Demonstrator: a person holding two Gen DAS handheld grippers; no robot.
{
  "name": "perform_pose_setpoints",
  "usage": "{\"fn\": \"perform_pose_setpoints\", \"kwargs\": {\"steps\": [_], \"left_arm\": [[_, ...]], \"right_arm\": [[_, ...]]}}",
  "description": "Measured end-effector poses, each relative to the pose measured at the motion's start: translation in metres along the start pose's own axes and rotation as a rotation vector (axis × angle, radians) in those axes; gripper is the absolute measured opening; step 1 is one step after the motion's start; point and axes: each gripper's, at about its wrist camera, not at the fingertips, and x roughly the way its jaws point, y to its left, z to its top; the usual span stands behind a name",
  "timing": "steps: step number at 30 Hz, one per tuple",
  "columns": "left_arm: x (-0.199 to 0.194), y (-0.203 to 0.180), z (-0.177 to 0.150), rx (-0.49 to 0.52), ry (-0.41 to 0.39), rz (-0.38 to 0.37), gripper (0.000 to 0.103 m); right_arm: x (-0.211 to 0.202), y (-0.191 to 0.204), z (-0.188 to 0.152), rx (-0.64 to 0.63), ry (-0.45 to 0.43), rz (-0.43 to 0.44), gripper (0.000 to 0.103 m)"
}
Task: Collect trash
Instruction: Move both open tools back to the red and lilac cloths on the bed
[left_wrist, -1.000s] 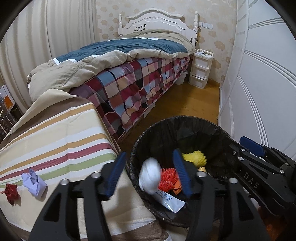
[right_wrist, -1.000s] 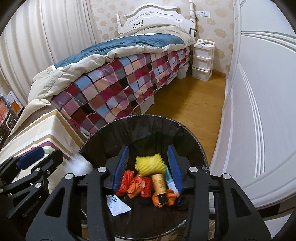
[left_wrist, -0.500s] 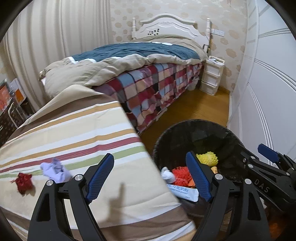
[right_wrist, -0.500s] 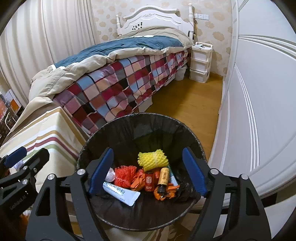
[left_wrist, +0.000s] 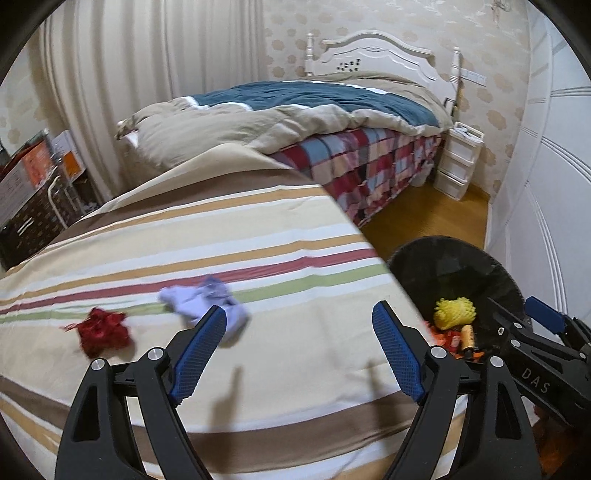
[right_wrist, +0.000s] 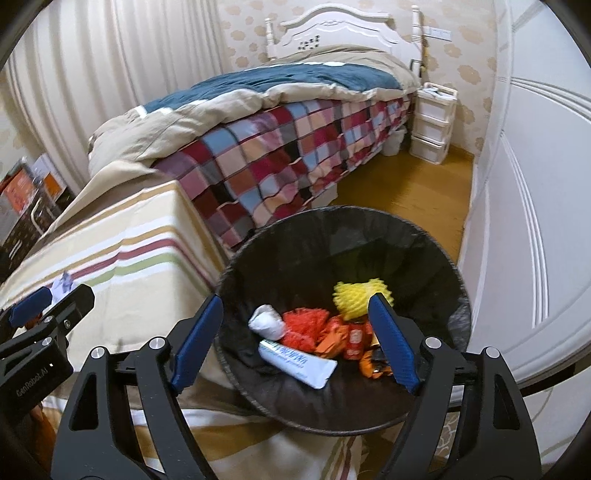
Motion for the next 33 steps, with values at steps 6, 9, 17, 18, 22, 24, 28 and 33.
{"fn": "perform_pose_setpoints", "kwargs": {"steps": [6,9,17,18,22,24,28,33], "left_arm": [[-0.007,0.031,-0.009,-0.036,0.007,0.051,0.081],[-0.013,0.042,-0.014,-0.043,0.005,0.080,0.081],[-0.014,0.086,-0.029,-0.082,0.031,0.167,0.081],[-0.014,0.091,-0.031,-0.092,0.037,0.171,0.081],[-0.015,0.111,-0.033,-0.124,0.048,0.183,0.081],[-0.014,0.118,-0.035,-0.123,0.053,0.195,0.081],[-0.014,0.134,-0.036,-0.158,0.065,0.201,0.081],[-0.013,0.147,-0.037,-0.182,0.069,0.207,0.081]], "right_arm": [[-0.003,0.027,-0.002,-0.039,0.003,0.036,0.079],[-0.002,0.042,-0.005,-0.068,0.014,0.056,0.079],[0.000,0.084,-0.012,-0.146,0.040,0.107,0.079],[0.001,0.091,-0.013,-0.162,0.047,0.113,0.079],[0.003,0.114,-0.017,-0.212,0.064,0.131,0.079],[0.004,0.124,-0.018,-0.236,0.072,0.138,0.079],[0.007,0.148,-0.021,-0.291,0.085,0.154,0.079],[0.014,0.174,-0.018,-0.341,0.096,0.177,0.079]]}}
